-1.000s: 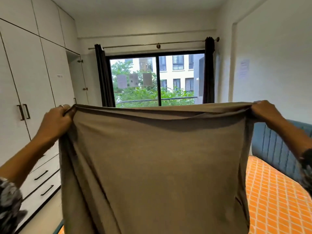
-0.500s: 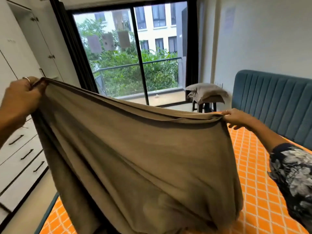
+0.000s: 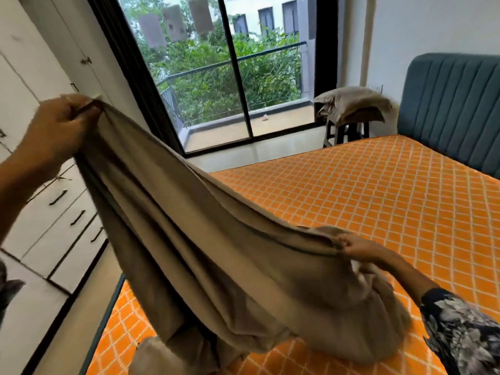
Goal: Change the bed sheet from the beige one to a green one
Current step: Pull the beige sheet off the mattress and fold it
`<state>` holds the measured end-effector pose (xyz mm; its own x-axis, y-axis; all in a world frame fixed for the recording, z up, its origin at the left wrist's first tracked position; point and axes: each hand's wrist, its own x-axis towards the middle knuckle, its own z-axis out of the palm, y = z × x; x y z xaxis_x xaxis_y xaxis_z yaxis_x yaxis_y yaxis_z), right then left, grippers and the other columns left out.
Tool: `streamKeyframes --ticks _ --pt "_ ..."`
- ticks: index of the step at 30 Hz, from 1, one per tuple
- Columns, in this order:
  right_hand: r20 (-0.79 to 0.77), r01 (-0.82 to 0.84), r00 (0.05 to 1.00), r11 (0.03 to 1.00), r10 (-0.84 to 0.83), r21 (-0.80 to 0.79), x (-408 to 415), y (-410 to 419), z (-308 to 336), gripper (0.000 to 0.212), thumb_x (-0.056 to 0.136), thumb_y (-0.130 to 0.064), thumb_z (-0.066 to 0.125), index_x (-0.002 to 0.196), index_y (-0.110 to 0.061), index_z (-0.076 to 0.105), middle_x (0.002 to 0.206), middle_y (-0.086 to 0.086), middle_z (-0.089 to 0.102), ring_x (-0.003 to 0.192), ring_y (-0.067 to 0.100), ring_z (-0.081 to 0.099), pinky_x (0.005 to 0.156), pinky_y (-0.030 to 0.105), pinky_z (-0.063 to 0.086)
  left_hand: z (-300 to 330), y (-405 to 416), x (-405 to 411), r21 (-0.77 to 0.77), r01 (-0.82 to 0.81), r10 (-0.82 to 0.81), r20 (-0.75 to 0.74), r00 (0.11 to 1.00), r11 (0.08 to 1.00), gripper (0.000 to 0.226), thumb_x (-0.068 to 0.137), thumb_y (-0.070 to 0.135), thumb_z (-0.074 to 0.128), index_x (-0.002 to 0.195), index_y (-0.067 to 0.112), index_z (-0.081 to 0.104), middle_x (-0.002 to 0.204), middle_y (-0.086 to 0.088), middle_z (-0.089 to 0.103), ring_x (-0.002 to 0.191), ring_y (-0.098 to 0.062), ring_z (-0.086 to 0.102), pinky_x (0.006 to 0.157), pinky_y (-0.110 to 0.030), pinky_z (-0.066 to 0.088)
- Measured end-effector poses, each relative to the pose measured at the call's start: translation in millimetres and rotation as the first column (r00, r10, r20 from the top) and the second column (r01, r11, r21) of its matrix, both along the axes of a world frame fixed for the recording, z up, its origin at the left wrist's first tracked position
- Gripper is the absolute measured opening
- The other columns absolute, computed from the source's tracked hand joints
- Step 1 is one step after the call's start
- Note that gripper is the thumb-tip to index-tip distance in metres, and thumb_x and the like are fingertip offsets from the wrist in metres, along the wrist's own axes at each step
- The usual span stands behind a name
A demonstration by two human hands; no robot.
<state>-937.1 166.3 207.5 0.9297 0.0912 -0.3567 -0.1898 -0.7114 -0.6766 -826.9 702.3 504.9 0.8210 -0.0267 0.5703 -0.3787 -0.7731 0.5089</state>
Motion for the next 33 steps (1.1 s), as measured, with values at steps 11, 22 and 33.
streamKeyframes --ticks 11,22,33 --pt "0.748 -0.173 0.6 0.866 -0.285 0.469 -29 154 46 0.028 0.09 -0.005 0.054 0.113 -0.021 0.056 0.113 -0.002 0.055 0.099 0.005 0.056 0.083 0.018 0.046 18 -123 -104 0.307 0.099 -0.107 0.012 0.994 0.946 0.025 0.099 0.025 0.049 0.079 0.037 0.056 0.079 0.01 0.055 0.072 0.011 0.051 0.064 -0.007 0.038" --pt "0.906 -0.11 0.424 0.993 0.001 0.05 -36 168 8 0.054 0.083 -0.015 0.067 0.128 -0.013 0.037 0.132 0.009 0.046 0.104 0.028 0.058 0.084 0.043 0.053 20 -134 -106 0.289 0.061 -0.073 0.03 0.997 0.955 0.031 0.098 0.03 0.048 0.078 0.051 0.059 0.079 0.009 0.056 0.072 0.019 0.051 0.06 -0.002 0.036" --pt "0.896 0.085 0.379 0.955 0.232 -0.284 -21 176 -2 0.061 0.078 -0.029 0.058 0.132 -0.021 0.031 0.139 0.017 0.038 0.104 0.037 0.056 0.076 0.047 0.05 23 -160 -97 0.36 0.07 -0.088 0.034 0.996 0.93 0.018 0.099 0.021 0.048 0.094 0.026 0.064 0.079 0.014 0.058 0.07 0.019 0.05 0.064 -0.015 0.04"
